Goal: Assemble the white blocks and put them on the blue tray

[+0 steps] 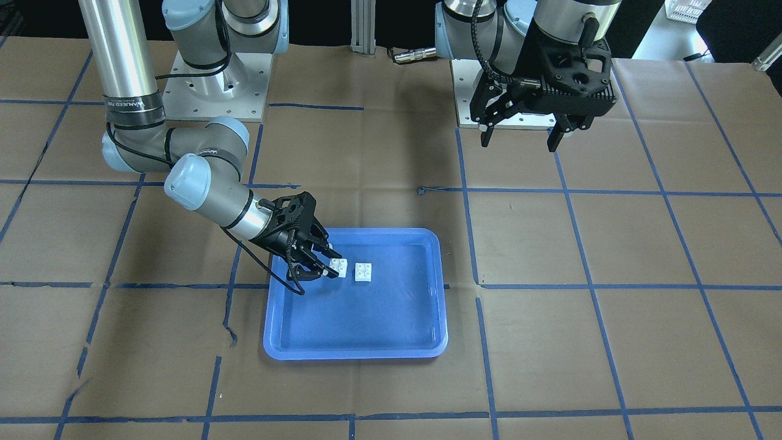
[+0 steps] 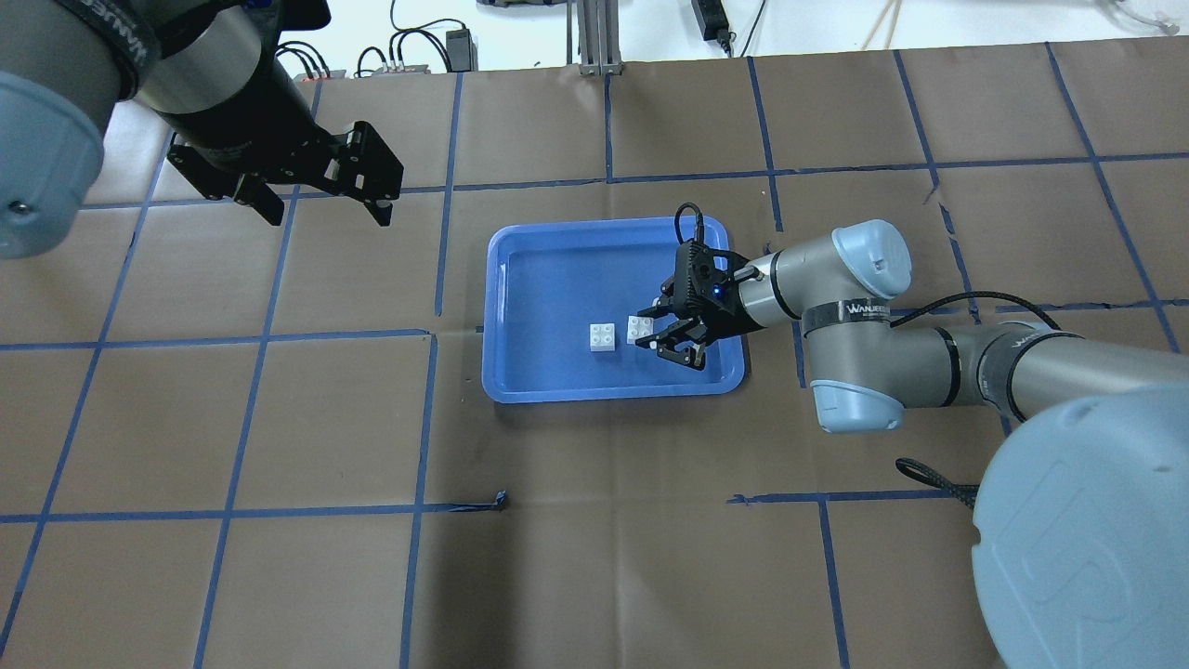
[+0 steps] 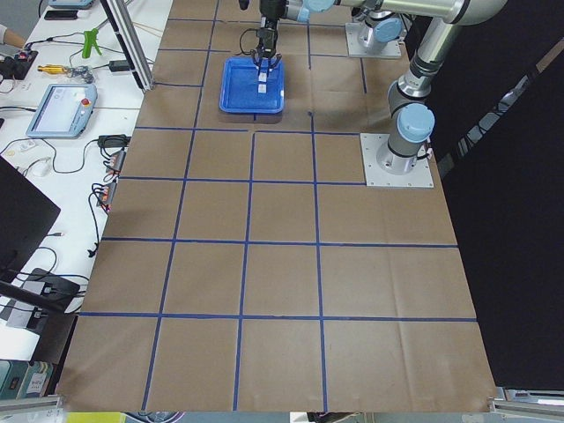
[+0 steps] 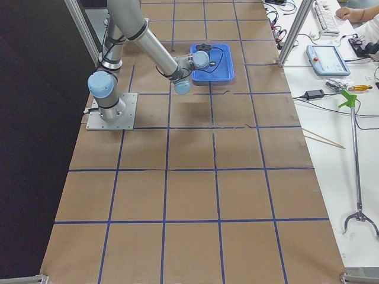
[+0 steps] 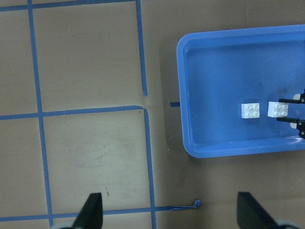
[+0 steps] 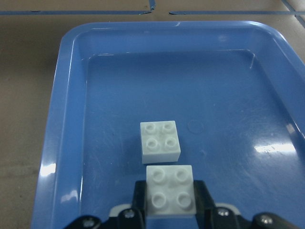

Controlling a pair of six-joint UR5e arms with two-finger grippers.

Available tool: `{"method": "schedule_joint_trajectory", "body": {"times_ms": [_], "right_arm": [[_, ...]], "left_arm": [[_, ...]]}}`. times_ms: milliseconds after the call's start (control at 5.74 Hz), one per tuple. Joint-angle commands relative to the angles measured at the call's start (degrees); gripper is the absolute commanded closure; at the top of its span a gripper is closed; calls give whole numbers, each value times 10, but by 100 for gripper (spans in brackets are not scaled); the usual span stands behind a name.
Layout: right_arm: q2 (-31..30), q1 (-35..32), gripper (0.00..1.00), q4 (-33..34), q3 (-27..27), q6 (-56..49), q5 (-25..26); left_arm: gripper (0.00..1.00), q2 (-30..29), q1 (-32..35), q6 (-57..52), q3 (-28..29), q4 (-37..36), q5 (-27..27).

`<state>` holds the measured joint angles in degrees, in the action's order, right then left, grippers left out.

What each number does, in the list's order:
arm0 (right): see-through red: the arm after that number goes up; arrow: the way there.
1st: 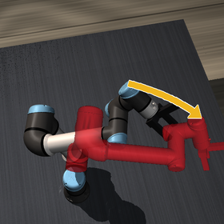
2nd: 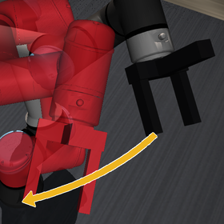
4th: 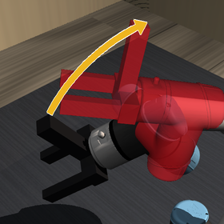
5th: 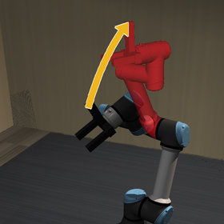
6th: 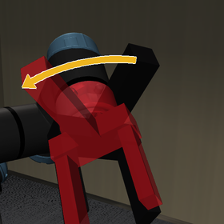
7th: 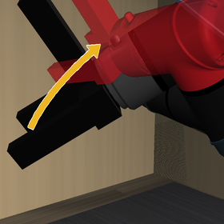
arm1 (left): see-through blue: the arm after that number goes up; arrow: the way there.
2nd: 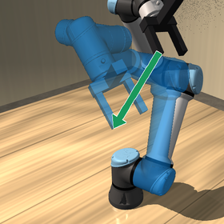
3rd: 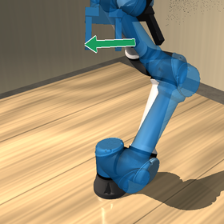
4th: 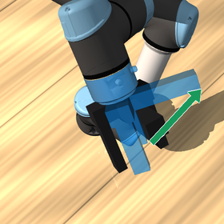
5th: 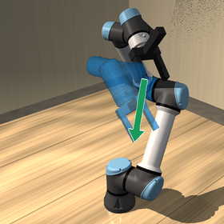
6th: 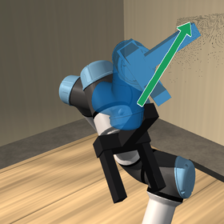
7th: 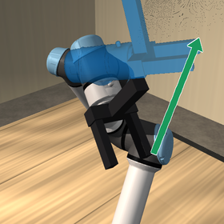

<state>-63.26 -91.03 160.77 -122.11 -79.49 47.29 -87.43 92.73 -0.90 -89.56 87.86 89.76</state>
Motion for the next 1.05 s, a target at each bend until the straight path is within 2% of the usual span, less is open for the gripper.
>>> {"method": "schedule_joint_trajectory", "body": {"times_ms": [0,349,872], "right_arm": [[6,-3,78,0,8,4,1],[16,-12,78,0,27,26,10],[19,-19,78,-3,26,27,11]], "left_arm": [[1,0,0,1,0,-1,0],[1,0,0,1,0,-2,0],[1,0,-2,1,0,-3,0]]}}
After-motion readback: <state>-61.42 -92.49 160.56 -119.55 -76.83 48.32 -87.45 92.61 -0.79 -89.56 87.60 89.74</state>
